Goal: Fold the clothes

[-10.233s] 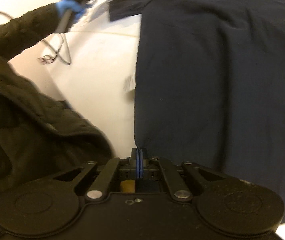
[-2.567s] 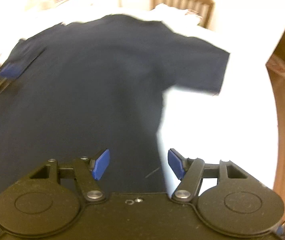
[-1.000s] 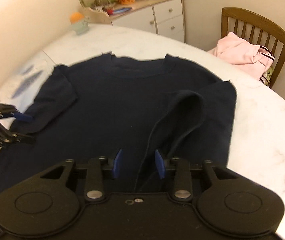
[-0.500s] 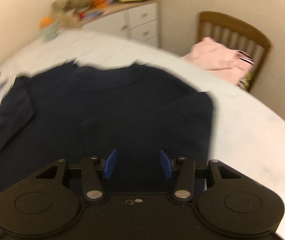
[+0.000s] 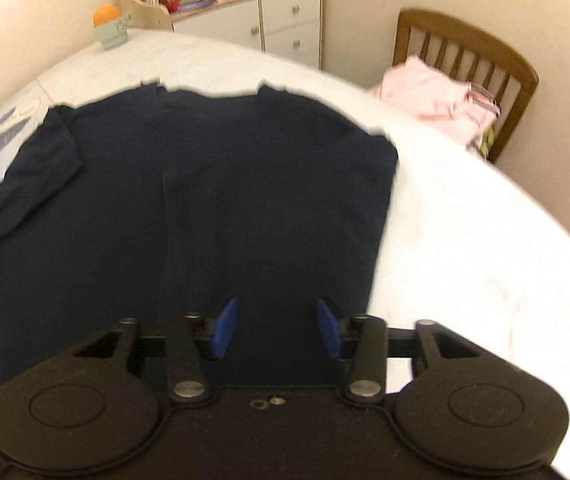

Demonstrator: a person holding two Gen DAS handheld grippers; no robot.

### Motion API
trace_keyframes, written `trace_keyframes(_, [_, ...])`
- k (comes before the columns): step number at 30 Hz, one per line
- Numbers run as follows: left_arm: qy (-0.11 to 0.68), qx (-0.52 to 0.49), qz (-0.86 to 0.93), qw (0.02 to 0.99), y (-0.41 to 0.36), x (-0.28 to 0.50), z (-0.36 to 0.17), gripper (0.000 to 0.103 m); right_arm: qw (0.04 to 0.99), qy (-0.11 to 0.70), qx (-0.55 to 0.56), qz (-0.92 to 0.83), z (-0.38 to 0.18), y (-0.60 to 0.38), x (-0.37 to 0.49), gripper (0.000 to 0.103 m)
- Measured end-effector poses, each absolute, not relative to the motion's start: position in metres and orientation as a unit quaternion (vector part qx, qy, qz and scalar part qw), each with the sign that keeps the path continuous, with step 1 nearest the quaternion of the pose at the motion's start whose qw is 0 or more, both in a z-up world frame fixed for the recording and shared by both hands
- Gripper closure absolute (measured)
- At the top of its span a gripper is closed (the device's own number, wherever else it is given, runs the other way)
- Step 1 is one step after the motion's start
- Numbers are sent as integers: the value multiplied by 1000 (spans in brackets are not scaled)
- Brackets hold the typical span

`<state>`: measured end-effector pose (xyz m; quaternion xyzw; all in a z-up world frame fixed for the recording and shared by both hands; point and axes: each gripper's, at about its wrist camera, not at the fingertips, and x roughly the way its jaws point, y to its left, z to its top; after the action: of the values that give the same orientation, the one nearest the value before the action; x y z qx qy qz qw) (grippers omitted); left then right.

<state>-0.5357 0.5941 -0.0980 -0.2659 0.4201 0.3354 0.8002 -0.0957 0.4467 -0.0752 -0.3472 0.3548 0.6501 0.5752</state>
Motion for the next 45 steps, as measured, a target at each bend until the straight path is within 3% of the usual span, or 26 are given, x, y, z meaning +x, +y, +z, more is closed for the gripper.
trace_keyframes(20, [371,-234,385,812,653,-536,-73,16,647,341,-266,629,-66,544,-57,0])
trace_keyframes(45, [343,-253,404,809,754,-526,-108,16,641,333,-310,618,-95,588,-57,0])
